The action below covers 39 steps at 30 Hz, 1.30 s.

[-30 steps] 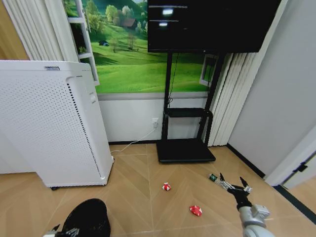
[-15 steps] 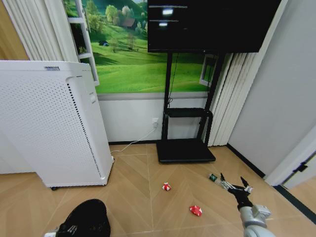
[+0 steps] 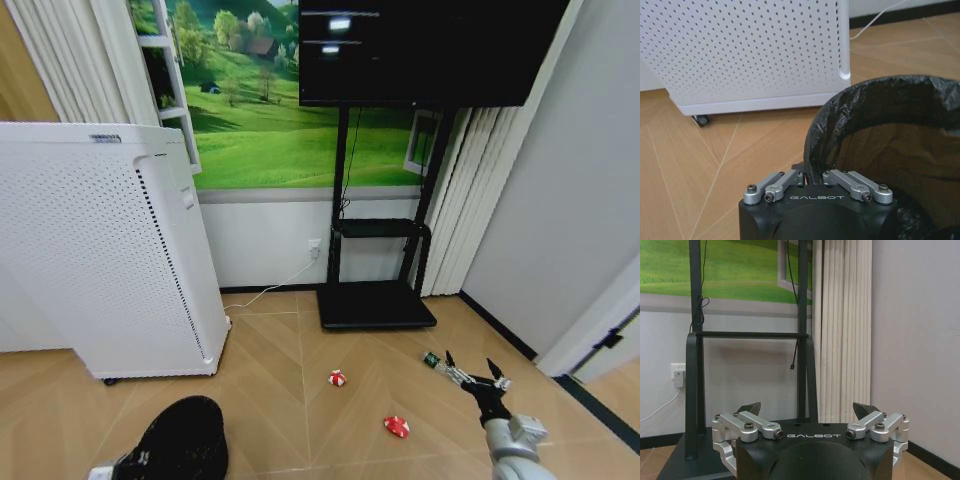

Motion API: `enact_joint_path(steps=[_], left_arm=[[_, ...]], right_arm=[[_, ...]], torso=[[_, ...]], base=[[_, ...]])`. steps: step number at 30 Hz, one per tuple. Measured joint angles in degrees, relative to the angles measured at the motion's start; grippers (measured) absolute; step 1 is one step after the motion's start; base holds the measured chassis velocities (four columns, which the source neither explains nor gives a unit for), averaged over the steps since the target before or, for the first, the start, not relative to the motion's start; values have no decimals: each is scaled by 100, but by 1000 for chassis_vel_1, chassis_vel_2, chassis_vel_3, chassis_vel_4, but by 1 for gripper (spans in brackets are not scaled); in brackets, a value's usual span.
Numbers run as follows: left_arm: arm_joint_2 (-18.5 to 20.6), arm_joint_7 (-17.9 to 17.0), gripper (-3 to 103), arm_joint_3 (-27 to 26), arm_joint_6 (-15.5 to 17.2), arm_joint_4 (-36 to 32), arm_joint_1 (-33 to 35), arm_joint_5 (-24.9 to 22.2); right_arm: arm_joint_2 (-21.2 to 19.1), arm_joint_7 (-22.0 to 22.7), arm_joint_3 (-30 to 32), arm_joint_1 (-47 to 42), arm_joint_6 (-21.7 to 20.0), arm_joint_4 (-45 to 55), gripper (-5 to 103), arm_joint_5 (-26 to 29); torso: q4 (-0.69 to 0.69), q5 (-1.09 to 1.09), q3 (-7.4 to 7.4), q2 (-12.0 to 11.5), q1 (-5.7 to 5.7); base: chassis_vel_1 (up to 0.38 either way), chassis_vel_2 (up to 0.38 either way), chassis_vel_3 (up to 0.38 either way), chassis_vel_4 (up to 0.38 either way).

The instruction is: Pick up the trash bin and place the garbage on the floor into it.

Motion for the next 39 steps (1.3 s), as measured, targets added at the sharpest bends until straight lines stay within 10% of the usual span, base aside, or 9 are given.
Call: enact_joint_path(steps=[30,39], left_arm=[[-338,-232,6,-259,-166,-1848,-217,-180],[-344,-223,6,-167,-163,-1857,-187,-76]], right_arm=[[-91,-3,-245,61,-63,-234,100,-619],[-1284,105,-927,453,-603,-533,100,-424]], torso=[[0,2,0,0,0],[1,1,0,0,0]], base=[[0,0,0,0],[0,0,0,0]])
